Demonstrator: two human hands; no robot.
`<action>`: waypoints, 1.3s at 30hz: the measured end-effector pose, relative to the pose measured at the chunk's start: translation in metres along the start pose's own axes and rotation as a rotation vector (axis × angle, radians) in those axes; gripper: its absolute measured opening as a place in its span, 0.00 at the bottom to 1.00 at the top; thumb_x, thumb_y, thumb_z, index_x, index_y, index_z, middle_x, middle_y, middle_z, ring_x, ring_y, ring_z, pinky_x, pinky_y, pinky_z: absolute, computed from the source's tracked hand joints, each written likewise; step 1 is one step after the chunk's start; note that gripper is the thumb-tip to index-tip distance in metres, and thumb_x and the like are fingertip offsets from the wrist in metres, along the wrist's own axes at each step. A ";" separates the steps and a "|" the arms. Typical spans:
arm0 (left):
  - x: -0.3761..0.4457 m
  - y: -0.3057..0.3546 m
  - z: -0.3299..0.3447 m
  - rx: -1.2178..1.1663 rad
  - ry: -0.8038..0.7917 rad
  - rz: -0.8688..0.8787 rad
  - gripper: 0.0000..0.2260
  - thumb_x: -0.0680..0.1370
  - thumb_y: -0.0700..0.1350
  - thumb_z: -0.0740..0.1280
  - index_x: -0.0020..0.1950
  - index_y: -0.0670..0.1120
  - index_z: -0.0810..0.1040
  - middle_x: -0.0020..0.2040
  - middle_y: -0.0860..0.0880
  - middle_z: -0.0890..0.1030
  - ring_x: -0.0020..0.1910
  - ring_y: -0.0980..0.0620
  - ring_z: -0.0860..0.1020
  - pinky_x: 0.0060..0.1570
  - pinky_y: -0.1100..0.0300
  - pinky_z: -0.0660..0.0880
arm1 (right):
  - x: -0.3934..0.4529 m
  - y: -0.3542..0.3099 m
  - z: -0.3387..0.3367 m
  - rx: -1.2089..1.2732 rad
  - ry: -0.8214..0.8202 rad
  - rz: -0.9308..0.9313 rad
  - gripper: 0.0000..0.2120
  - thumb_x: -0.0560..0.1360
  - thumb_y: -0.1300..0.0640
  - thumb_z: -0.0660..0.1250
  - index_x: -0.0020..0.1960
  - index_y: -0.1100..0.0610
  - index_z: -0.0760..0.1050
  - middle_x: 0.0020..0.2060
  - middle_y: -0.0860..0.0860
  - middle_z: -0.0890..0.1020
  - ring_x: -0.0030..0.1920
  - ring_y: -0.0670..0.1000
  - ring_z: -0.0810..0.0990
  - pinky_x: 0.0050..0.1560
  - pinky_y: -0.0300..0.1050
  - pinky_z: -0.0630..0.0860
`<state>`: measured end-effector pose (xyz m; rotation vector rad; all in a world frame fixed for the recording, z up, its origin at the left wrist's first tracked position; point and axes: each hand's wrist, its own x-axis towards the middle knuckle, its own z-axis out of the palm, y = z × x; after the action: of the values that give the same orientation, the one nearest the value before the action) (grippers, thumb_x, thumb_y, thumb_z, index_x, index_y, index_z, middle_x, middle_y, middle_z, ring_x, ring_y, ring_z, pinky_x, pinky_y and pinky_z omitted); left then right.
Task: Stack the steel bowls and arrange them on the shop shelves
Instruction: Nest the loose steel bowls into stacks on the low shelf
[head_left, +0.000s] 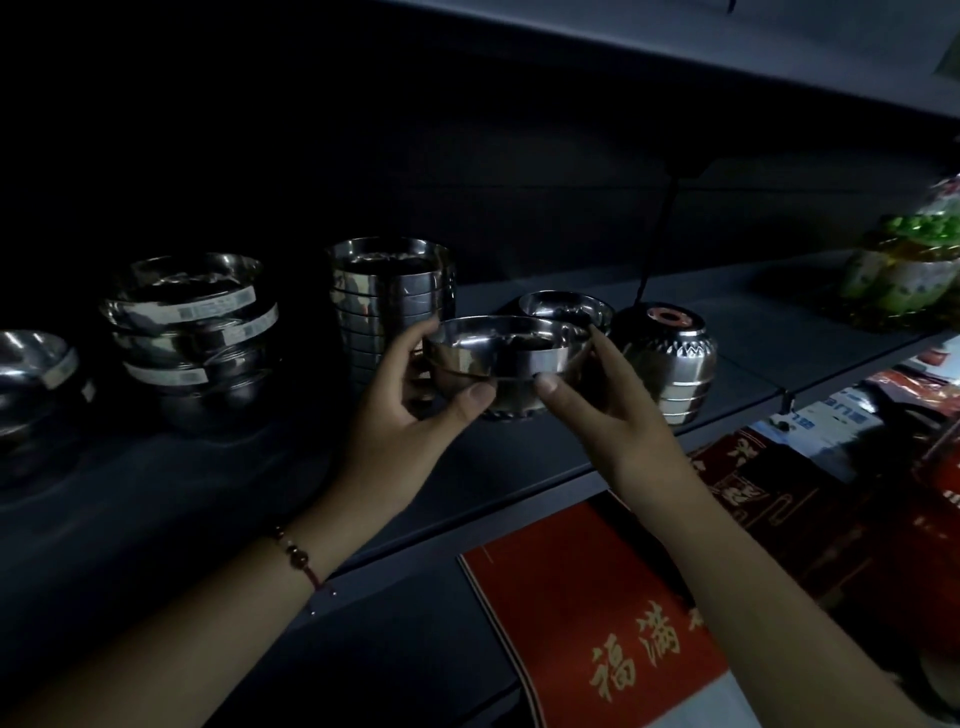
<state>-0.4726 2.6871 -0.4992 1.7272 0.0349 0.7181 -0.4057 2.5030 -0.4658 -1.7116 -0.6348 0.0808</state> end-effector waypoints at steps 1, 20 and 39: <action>0.000 0.002 -0.002 0.000 0.013 0.003 0.32 0.68 0.63 0.73 0.71 0.65 0.67 0.60 0.61 0.80 0.61 0.60 0.78 0.63 0.52 0.76 | 0.000 -0.001 0.002 -0.004 0.004 -0.013 0.34 0.66 0.40 0.71 0.69 0.37 0.64 0.54 0.27 0.75 0.57 0.27 0.73 0.57 0.28 0.71; 0.035 0.023 -0.039 0.052 0.410 0.226 0.18 0.76 0.54 0.72 0.65 0.54 0.79 0.52 0.53 0.85 0.54 0.54 0.83 0.55 0.51 0.80 | 0.068 -0.034 0.059 0.211 -0.041 -0.344 0.42 0.72 0.55 0.74 0.79 0.50 0.55 0.71 0.45 0.72 0.70 0.43 0.72 0.70 0.52 0.71; 0.082 -0.022 -0.046 0.152 0.488 0.075 0.12 0.78 0.52 0.71 0.60 0.60 0.79 0.54 0.65 0.81 0.56 0.66 0.79 0.58 0.60 0.77 | 0.133 0.011 0.098 0.205 -0.193 -0.204 0.18 0.79 0.56 0.66 0.68 0.50 0.71 0.59 0.46 0.82 0.60 0.44 0.80 0.61 0.46 0.76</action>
<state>-0.4210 2.7659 -0.4777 1.6644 0.3699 1.2051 -0.3278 2.6488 -0.4629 -1.4437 -0.9099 0.1625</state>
